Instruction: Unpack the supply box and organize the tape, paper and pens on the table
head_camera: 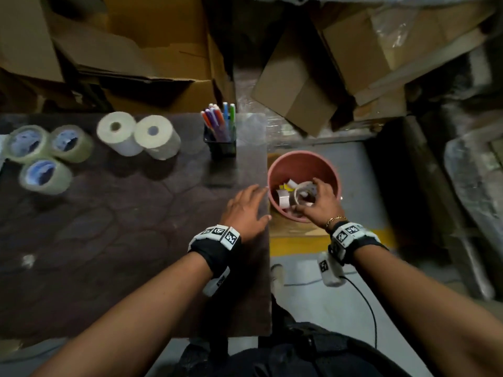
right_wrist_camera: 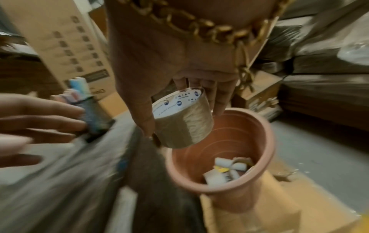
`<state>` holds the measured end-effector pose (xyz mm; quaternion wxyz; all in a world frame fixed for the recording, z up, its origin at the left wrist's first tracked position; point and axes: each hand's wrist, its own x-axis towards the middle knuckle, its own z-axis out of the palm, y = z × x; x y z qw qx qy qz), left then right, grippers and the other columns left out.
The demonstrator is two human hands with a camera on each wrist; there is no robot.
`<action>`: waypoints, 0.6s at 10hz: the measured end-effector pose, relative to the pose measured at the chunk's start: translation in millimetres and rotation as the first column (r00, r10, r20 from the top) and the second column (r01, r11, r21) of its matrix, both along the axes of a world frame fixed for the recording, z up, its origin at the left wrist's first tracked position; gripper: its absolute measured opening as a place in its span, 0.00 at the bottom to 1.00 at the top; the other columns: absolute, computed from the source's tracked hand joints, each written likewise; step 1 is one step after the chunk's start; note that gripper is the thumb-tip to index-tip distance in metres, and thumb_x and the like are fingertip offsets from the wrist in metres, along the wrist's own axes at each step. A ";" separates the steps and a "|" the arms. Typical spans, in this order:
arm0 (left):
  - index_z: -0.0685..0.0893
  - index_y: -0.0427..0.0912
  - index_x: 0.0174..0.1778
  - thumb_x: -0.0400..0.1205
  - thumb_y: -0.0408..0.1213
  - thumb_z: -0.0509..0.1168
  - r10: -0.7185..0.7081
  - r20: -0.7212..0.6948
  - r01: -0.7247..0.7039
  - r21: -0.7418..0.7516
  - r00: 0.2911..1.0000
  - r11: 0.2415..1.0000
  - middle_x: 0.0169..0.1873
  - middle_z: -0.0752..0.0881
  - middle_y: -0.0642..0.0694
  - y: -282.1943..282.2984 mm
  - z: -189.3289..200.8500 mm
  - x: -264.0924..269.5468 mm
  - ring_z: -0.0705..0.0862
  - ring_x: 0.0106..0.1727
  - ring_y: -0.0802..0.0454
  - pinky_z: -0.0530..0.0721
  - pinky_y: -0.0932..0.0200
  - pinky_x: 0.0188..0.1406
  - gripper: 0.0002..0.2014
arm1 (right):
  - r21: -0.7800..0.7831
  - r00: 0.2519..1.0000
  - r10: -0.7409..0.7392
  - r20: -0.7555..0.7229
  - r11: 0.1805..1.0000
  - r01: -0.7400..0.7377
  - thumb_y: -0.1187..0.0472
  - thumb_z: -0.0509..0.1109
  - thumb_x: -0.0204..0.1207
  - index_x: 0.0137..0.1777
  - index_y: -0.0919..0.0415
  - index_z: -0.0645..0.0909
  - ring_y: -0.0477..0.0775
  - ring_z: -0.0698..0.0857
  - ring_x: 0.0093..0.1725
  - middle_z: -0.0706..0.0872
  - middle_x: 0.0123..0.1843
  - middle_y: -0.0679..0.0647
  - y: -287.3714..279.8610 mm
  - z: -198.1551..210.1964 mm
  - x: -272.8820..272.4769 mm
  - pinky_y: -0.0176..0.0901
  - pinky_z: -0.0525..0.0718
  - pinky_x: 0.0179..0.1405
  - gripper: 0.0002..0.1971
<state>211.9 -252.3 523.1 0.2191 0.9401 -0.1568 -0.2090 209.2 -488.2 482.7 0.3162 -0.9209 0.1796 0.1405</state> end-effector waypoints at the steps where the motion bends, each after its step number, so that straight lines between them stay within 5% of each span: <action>1: 0.59 0.53 0.82 0.78 0.52 0.66 -0.047 -0.002 0.047 0.020 0.999 0.999 0.82 0.61 0.46 -29.4 -1.3 7.3 0.62 0.80 0.44 0.64 0.47 0.77 0.37 | 0.014 0.999 0.003 -0.052 1.000 -0.002 0.44 0.83 0.61 0.83 0.57 0.58 0.62 0.70 0.77 0.65 0.80 0.60 -31.3 -13.6 26.4 0.52 0.70 0.76 0.54; 3: 0.60 0.54 0.82 0.77 0.51 0.66 -0.076 0.000 0.076 0.052 0.997 0.996 0.82 0.61 0.46 -58.3 -0.2 20.3 0.62 0.80 0.44 0.66 0.45 0.76 0.36 | 0.015 0.999 -0.003 -0.054 1.000 0.004 0.46 0.81 0.64 0.82 0.55 0.57 0.66 0.73 0.75 0.65 0.80 0.62 -65.7 -20.5 46.8 0.56 0.72 0.76 0.51; 6: 0.61 0.53 0.81 0.77 0.52 0.67 -0.108 -0.009 0.109 0.068 0.994 0.992 0.81 0.62 0.46 -39.6 8.1 11.1 0.63 0.80 0.43 0.66 0.46 0.76 0.37 | 0.029 0.996 -0.060 -0.064 0.998 0.061 0.50 0.76 0.72 0.78 0.58 0.69 0.67 0.77 0.70 0.74 0.74 0.65 -66.3 -21.5 -11.8 0.52 0.74 0.69 0.36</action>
